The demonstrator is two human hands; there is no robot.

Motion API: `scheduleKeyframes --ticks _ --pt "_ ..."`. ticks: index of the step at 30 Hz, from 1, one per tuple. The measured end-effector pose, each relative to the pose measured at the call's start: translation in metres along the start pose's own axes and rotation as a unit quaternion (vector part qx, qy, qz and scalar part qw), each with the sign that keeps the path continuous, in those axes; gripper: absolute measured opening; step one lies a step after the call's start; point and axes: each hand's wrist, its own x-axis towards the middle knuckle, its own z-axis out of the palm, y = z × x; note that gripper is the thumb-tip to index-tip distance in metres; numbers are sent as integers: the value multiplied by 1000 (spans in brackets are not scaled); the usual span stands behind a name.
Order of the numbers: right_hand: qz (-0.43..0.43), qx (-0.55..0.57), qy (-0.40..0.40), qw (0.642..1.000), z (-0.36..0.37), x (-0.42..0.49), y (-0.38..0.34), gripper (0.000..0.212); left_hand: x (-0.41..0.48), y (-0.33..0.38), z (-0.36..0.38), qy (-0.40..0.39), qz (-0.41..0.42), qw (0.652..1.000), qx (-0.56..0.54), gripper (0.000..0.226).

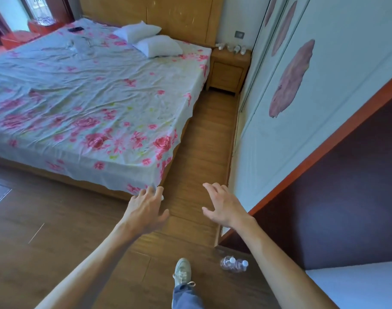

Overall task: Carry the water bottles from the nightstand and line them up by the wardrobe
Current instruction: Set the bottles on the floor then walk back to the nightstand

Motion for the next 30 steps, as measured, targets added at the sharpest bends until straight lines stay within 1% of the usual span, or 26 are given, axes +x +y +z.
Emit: scheduleKeyframes --ticks 5,9,14,18,21,24,30 --pt "3 10 6 1000 -9 51 23 71 63 4 -11 -12 5 1000 3 59" --pt "9 20 11 1000 -23 89 45 70 116 11 -25 -17 24 1000 9 63" --pt "13 41 24 999 -42 131 62 71 167 10 -37 5 36 999 33 64" --pt "17 51 34 998 -56 162 72 71 204 7 -44 12 45 998 33 60" --pt "29 63 36 997 -64 185 81 71 235 2 -47 13 59 997 40 60" --pt "45 71 34 996 -69 209 91 72 270 -7 -44 -2 68 997 47 63" --pt "80 66 37 994 -83 272 116 70 360 -22 -46 -15 96 994 55 65"
